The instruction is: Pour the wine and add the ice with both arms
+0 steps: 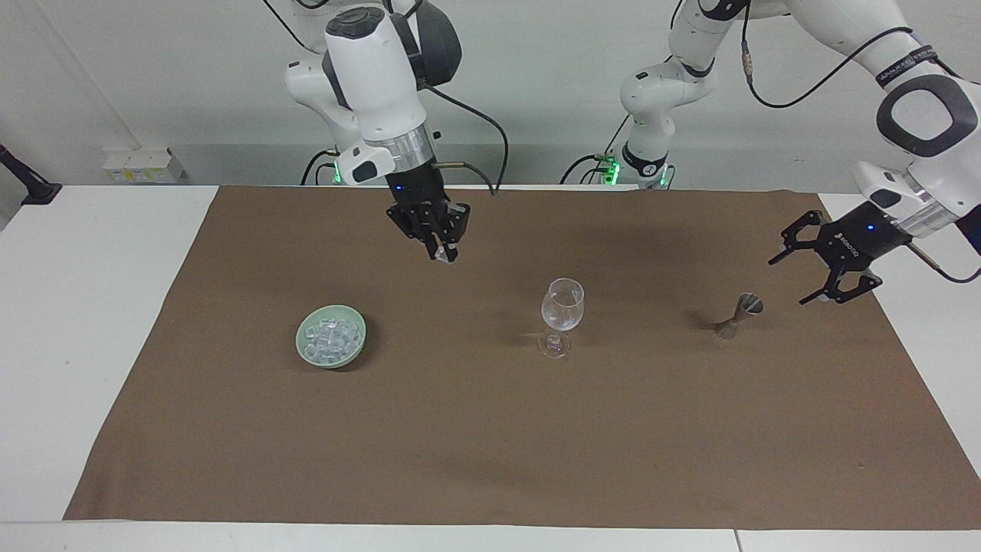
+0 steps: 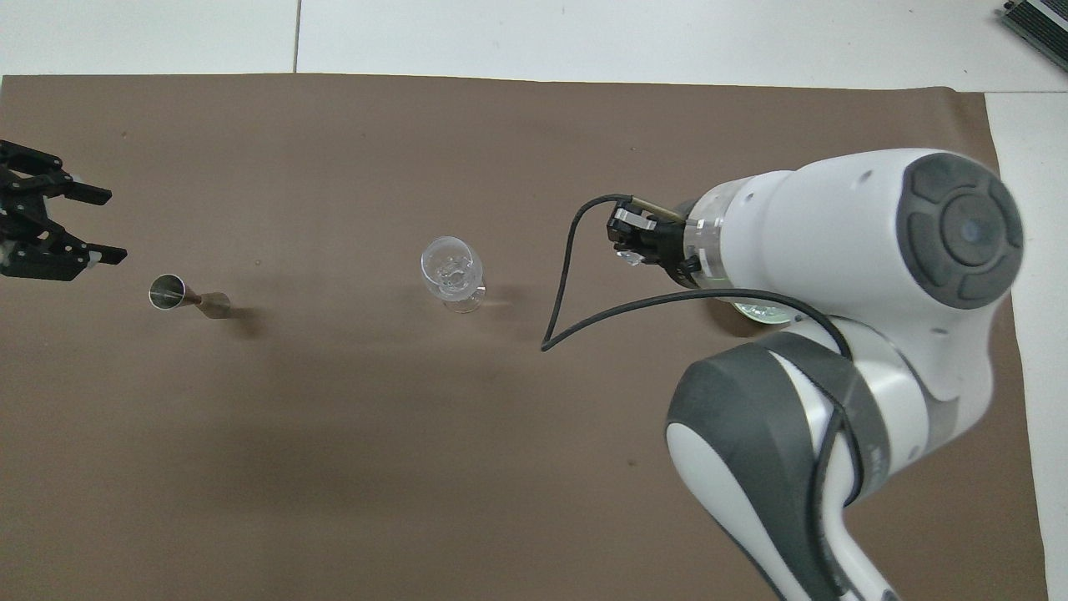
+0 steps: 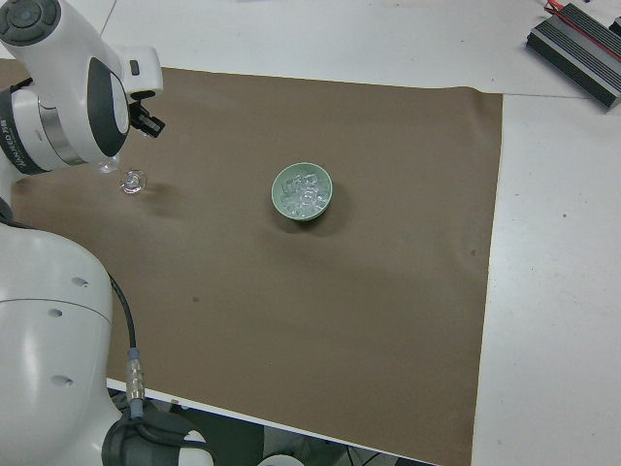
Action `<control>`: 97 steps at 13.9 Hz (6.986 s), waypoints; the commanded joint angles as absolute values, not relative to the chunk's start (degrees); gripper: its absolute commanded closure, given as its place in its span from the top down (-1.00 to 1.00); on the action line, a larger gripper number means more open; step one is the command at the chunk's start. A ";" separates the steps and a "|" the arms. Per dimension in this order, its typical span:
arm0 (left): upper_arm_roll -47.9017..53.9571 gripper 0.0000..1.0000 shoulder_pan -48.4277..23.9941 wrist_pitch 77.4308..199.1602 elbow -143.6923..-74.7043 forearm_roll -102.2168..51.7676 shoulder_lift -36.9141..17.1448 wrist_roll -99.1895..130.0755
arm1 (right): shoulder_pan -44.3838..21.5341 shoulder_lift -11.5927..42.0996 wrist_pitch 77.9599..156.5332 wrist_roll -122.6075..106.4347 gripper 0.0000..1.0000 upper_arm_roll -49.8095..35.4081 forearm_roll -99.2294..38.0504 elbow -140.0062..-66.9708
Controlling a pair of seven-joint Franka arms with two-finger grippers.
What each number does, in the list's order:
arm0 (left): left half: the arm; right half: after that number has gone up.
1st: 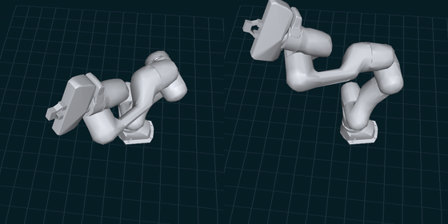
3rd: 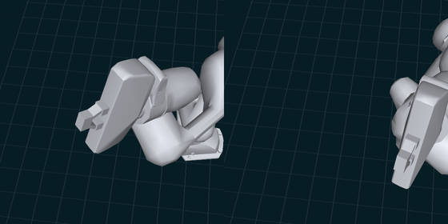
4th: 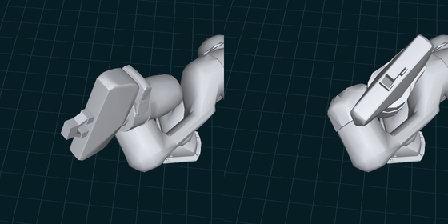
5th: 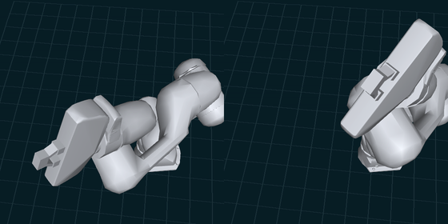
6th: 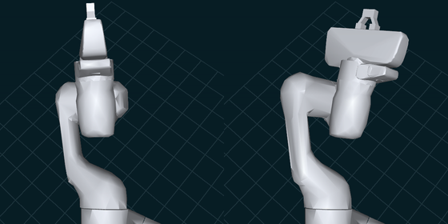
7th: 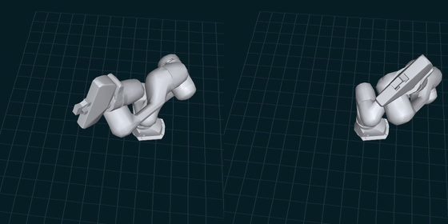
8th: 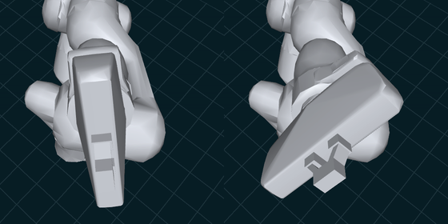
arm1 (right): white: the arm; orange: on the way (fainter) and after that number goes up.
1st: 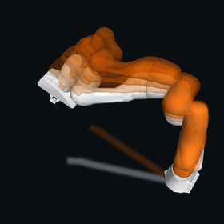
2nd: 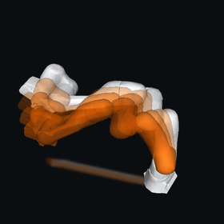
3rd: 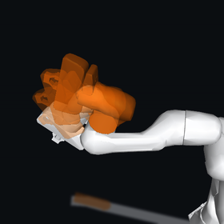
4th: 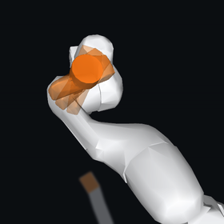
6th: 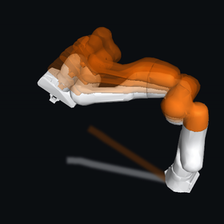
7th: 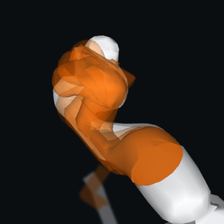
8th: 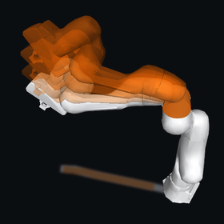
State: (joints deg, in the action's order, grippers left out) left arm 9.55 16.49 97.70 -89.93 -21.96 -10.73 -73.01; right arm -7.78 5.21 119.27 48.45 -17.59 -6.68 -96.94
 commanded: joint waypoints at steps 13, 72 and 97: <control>9.14 0.80 2.90 94.05 -88.95 -0.53 0.09 -9.61 | -20.12 20.74 125.77 69.43 -1.00 -18.81 -7.21 -83.32; -1.58 1.00 -3.78 88.95 -86.84 0.26 -0.79 -0.88 | -20.75 20.93 128.67 68.64 0.55 -18.37 0.35 -83.49; -1.49 1.00 -3.87 89.30 -86.57 0.01 -0.61 1.31 | -1.76 -6.50 91.67 5.30 1.00 -3.44 0.53 -100.19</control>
State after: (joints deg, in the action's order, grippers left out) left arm -1.58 -3.71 89.61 -87.56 0.78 -0.14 -0.81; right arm -2.05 -3.78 90.83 9.56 -4.09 -0.01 -96.09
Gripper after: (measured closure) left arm 0.000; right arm 0.000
